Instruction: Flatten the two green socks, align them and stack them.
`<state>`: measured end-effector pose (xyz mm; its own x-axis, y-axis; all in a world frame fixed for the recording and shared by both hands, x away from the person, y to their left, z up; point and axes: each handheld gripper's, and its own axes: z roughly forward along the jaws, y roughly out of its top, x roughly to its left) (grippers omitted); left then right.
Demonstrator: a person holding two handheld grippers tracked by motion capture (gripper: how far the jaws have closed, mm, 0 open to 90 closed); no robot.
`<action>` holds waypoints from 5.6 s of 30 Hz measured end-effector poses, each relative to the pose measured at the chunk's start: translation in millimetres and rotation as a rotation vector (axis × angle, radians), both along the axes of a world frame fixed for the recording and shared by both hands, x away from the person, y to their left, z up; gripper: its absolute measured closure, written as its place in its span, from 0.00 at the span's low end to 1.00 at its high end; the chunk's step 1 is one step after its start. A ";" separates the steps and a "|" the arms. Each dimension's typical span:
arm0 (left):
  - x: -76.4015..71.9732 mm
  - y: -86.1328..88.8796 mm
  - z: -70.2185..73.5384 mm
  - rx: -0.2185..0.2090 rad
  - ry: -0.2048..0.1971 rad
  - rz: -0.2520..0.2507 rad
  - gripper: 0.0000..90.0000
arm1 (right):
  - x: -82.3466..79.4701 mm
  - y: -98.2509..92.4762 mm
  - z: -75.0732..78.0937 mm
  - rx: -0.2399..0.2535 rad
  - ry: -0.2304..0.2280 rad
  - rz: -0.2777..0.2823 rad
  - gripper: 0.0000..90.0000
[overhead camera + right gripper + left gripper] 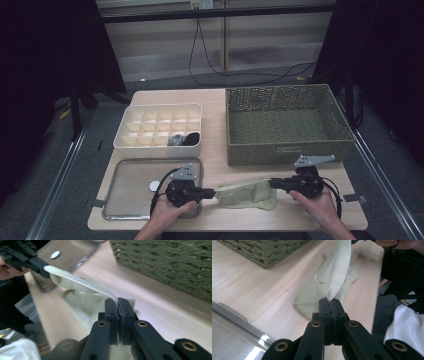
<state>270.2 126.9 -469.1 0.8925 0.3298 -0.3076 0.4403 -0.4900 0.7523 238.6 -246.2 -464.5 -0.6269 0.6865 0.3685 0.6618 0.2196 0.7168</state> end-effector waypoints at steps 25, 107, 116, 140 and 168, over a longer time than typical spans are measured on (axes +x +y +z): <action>42.8 -11.8 -9.1 0.025 0.006 0.104 0.91 | 26.3 4.7 -12.9 -0.042 -0.011 -0.050 0.79; 12.4 -9.8 -4.6 0.041 0.000 -0.014 0.99 | 5.6 -14.9 -8.0 -0.045 0.025 -0.070 0.96; -6.2 -9.5 -10.4 0.051 0.022 -0.053 0.98 | -6.4 -11.6 -8.3 -0.054 0.023 -0.053 0.96; 15.4 -10.0 -4.5 -0.003 0.022 -0.008 0.70 | -2.2 -7.0 -18.4 -0.120 0.044 -0.046 0.91; 29.7 -22.6 -8.8 0.024 0.017 0.013 0.76 | -0.7 -6.1 -21.2 -0.144 0.055 -0.018 0.86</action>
